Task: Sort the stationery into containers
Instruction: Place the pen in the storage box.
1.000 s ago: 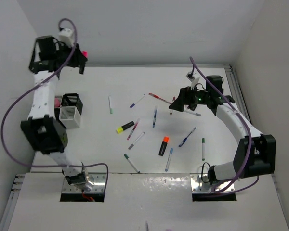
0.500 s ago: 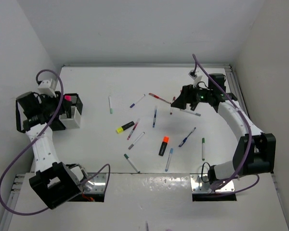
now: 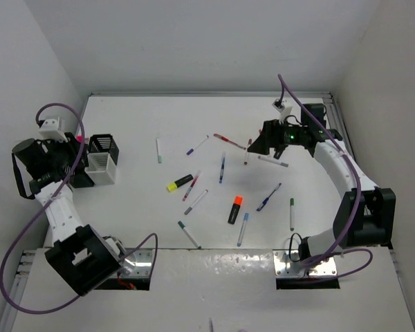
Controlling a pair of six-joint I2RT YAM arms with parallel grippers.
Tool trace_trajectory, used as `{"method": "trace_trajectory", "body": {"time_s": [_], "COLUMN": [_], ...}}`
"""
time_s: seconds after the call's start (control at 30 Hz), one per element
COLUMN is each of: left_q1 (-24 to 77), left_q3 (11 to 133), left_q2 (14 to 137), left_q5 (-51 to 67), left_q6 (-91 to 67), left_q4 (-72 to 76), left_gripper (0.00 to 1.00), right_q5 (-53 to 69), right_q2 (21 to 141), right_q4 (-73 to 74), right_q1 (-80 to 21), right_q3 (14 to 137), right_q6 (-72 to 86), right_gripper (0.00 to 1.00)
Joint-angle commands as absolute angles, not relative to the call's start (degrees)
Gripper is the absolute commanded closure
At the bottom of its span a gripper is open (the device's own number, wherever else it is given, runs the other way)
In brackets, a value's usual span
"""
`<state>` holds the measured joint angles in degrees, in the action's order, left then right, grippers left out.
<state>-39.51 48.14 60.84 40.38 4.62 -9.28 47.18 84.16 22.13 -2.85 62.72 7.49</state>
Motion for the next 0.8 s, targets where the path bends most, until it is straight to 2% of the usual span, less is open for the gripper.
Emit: {"method": "trace_trajectory", "body": {"time_s": [0.0, 0.3, 0.7, 0.77], "left_q1": [-41.39, -44.47, -47.55, -47.98], "left_q3": [47.90, 42.02, 41.13, 41.48], "left_q2": [63.62, 65.65, 73.30, 74.17], "left_q5": [39.47, 39.11, 40.69, 42.09], "left_q6": [4.05, 3.60, 7.03, 8.17], "left_q4": [-2.56, 11.24, 16.53, 14.86], "left_gripper": [1.00, 1.00, 1.00, 0.88], "right_q5": [47.90, 45.97, 43.17, 40.27], "right_q2": [82.70, 83.06, 86.13, 86.83], "right_q4": [22.67, 23.29, 19.60, 18.11], "right_q1": [-2.72, -2.72, 2.37, 3.25], "right_q3": [63.98, 63.72, 62.84, 62.84], "right_q6": [6.24, 3.78, 8.43, 10.44], "right_gripper": [0.09, 0.08, 0.08, 0.08]}}
